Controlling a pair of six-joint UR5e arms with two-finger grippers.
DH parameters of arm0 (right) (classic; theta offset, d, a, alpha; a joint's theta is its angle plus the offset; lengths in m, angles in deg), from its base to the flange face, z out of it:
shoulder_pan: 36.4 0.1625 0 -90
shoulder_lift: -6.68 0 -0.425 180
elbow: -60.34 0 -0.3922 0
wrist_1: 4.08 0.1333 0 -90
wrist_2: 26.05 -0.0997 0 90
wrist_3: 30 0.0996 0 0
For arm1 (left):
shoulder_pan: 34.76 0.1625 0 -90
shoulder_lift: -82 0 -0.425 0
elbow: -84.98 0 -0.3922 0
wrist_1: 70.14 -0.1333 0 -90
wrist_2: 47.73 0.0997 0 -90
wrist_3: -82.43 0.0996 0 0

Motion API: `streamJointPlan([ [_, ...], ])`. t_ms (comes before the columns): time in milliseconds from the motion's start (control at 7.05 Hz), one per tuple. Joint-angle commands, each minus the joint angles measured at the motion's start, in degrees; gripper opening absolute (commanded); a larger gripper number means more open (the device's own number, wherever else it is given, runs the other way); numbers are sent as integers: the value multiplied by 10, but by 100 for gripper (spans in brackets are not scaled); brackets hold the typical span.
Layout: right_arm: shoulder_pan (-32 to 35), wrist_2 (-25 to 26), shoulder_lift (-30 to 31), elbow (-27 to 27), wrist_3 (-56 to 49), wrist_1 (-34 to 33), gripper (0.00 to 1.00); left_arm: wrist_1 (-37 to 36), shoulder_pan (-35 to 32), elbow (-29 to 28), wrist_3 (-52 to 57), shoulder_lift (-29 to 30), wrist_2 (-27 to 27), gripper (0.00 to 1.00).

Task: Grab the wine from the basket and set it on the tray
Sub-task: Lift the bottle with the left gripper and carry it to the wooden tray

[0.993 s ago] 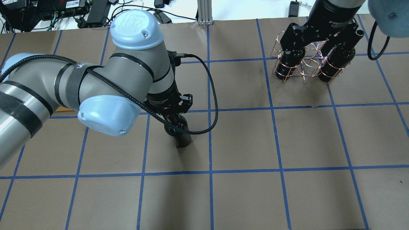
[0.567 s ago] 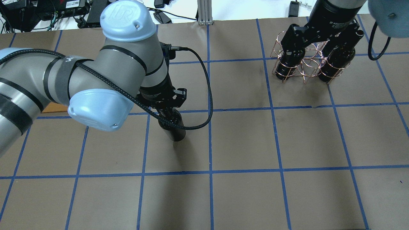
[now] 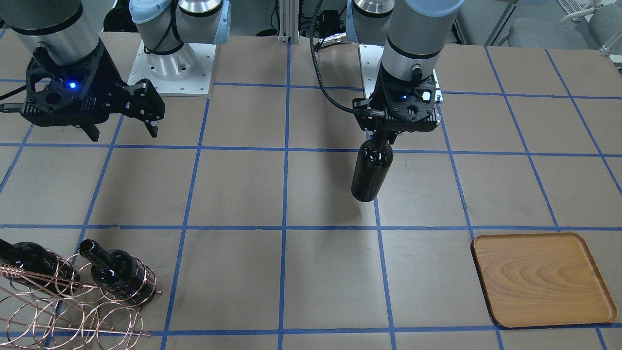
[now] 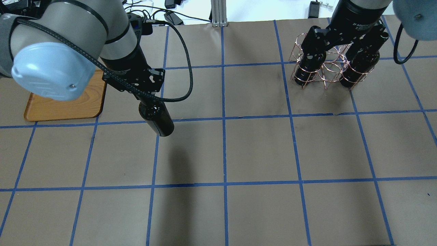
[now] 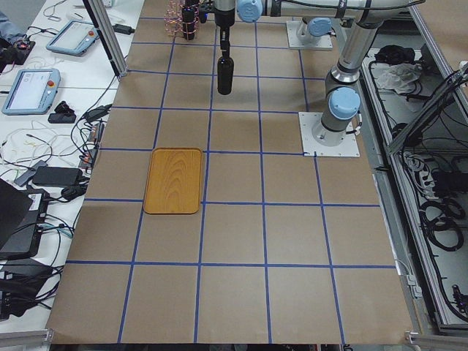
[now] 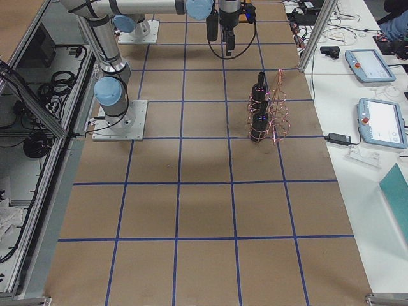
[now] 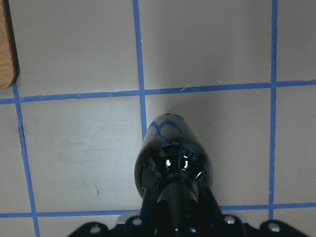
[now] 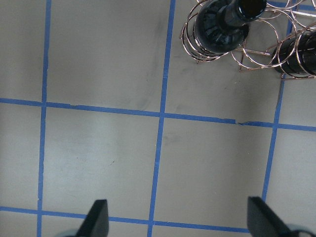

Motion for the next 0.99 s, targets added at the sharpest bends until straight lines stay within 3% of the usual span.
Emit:
streamJointPlan([
  [0,1,-1,-1,0,0,1,100,8,77,-17,81,-1,-2,0],
  [567,1,-1,0,0,1,1,100,2,205,-32,222,25,-17,0],
  [851,1,-1,-1,0,0,0,100,-5,256,-80,282,60,-17,0],
])
